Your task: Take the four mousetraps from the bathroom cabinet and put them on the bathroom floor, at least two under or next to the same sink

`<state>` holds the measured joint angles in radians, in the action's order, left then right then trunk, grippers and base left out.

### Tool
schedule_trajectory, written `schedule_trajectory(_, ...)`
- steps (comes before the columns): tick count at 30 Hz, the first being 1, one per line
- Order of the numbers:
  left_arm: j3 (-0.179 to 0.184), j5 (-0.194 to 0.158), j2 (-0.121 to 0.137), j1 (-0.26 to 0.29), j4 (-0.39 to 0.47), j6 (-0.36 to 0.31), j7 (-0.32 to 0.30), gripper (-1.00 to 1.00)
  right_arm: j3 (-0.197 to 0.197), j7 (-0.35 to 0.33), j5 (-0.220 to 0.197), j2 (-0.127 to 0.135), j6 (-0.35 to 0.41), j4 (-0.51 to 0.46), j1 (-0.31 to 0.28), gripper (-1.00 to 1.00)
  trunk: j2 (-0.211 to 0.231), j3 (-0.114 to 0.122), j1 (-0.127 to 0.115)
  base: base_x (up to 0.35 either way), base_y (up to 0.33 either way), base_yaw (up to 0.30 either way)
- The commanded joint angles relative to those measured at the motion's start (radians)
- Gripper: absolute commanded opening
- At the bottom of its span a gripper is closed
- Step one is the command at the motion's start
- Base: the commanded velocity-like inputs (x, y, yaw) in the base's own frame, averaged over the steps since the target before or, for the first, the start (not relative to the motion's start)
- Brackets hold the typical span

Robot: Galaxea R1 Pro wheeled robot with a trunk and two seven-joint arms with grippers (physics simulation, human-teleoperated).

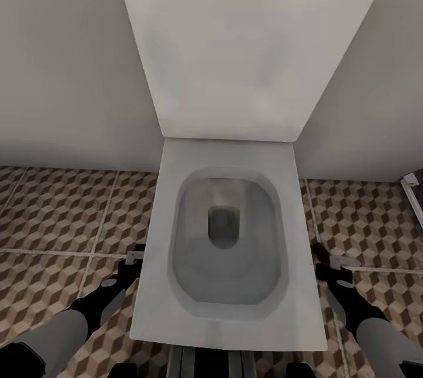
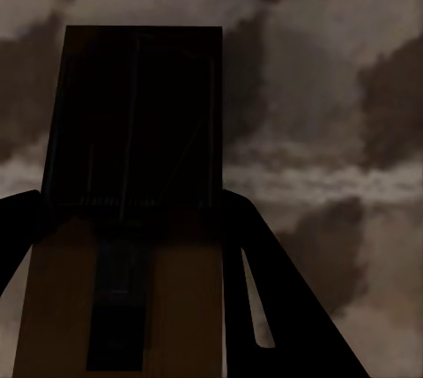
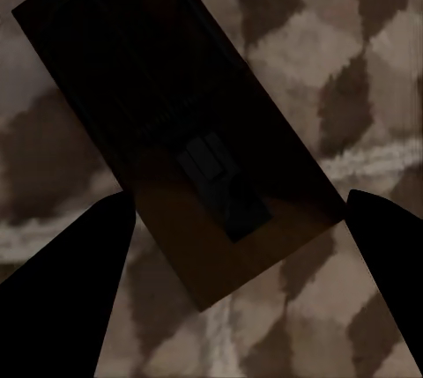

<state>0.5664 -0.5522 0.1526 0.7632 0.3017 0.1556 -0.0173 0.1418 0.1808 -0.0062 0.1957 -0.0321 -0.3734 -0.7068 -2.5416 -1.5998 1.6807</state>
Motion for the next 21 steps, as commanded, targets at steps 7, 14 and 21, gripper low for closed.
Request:
schedule_trajectory(7,0.007,-0.008,0.001,0.001,-0.001,0.004,-0.001,-1.00,0.011,-0.043,-0.050,0.030,-0.001,0.001,0.000,-1.00,0.000,0.000,0.000,0.000,0.000,0.000)
schedule_trajectory(14,0.007,-0.008,0.001,0.001,0.000,0.004,-0.001,-1.00,0.011,-0.051,-0.057,0.035,0.004,0.001,0.000,-1.00,0.000,0.000,0.000,0.000,0.000,0.000)
schedule_trajectory(21,0.007,-0.008,0.001,0.001,0.000,0.004,-0.001,-1.00,0.012,-0.052,-0.058,0.035,0.004,0.011,0.000,-1.00,0.000,0.000,0.000,0.000,0.000,0.000)
